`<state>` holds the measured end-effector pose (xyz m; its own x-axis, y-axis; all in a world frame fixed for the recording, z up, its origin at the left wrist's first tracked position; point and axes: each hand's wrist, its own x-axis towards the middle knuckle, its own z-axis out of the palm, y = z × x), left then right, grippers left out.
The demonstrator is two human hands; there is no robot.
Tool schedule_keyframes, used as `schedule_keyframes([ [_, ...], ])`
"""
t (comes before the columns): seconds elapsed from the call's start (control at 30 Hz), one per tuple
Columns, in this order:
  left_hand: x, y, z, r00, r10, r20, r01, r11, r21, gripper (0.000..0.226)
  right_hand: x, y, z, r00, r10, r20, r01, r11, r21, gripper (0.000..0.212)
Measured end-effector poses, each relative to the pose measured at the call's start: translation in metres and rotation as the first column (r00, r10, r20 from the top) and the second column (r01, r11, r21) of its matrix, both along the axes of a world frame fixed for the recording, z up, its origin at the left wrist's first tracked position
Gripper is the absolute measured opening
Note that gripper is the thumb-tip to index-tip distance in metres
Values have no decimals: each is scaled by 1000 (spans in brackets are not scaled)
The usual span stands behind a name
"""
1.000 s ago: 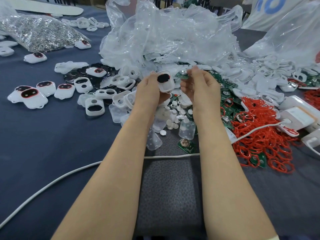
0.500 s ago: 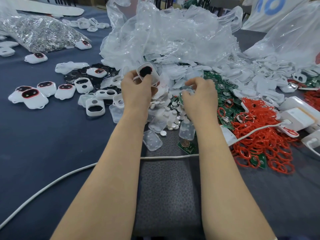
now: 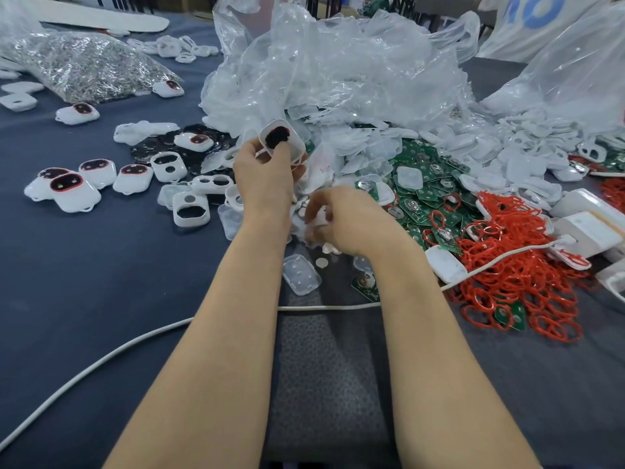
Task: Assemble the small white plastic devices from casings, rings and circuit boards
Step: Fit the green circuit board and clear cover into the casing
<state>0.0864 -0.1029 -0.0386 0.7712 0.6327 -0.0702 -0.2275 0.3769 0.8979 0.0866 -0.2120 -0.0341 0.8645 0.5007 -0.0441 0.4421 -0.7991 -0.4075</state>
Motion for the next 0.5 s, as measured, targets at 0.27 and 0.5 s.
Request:
schedule_keyframes([
  [0.27,0,-2,-1,1000,-29,-7,29,1000,-9,12,12,-12,-1,981,-190,-48,190,864,465,6],
  [0.5,1,-4,-2,994,-100,-34,100,995,14,16,20,-25,-3,938,-325,-118,326,720,613,12],
])
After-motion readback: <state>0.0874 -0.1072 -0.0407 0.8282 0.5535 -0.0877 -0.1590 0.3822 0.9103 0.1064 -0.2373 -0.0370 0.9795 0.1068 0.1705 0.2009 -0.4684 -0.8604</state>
